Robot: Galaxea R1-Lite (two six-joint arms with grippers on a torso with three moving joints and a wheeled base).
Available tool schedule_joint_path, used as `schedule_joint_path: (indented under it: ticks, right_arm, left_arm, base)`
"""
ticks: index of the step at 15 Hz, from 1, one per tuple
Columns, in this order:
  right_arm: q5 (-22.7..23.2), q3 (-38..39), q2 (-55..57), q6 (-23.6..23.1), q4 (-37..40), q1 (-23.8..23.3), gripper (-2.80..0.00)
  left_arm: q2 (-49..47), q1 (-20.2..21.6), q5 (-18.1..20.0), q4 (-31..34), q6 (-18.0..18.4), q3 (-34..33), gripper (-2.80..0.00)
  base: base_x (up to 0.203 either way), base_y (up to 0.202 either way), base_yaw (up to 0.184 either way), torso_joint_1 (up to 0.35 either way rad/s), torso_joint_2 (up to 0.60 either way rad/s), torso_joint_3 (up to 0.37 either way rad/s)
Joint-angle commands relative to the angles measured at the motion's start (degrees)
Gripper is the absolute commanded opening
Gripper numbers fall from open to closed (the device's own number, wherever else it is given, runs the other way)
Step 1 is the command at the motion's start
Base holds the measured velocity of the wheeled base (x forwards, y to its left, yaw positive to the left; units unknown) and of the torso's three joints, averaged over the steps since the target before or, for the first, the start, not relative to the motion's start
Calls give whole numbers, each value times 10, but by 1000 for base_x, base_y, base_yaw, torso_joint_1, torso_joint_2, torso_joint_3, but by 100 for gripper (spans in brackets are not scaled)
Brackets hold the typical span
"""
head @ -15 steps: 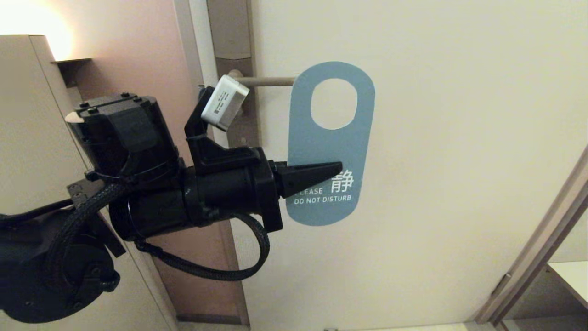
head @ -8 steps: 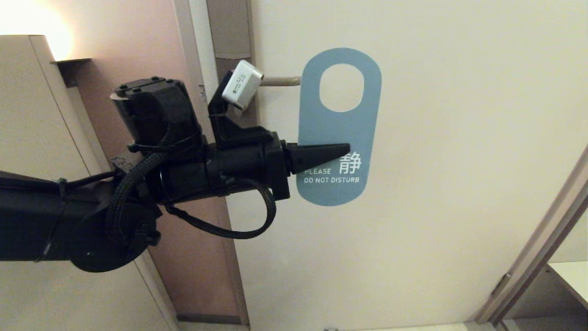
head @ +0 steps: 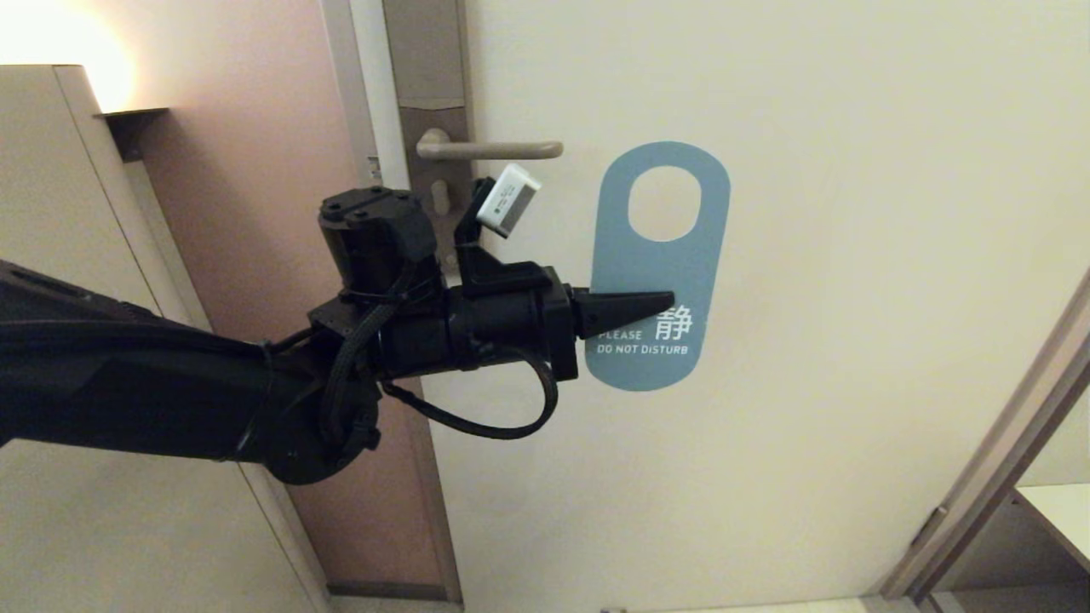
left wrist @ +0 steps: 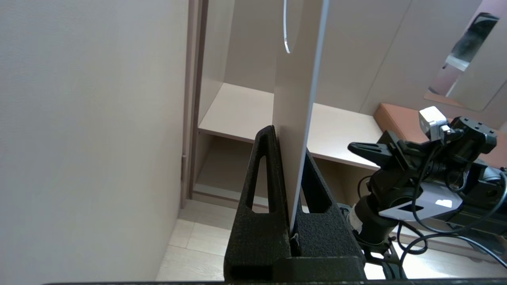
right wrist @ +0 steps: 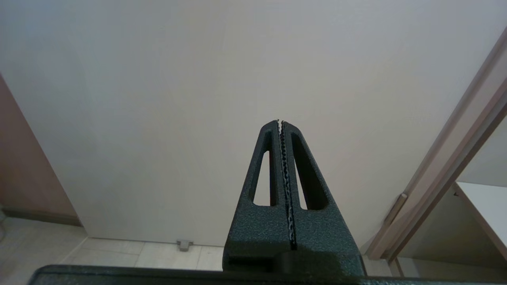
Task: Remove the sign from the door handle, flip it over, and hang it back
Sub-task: Hand it to the other hand
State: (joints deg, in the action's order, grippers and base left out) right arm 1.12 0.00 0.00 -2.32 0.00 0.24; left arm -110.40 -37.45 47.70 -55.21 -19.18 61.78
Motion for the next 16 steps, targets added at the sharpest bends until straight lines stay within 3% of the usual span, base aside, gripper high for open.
schedule_joint_path:
  ticks: [1, 16]
  right_arm:
    - [0, 0, 1, -1, 0, 0, -280]
    - [1, 0, 1, -20, 2, 0, -280]
  left_arm:
    - [-21, 0, 5, -3, -2, 13, -280]
    - [-27, -1, 6, -5, -2, 17, -280]
  base:
    - [0, 0, 0, 0, 0, 0]
    - [0, 0, 0, 0, 0, 0]
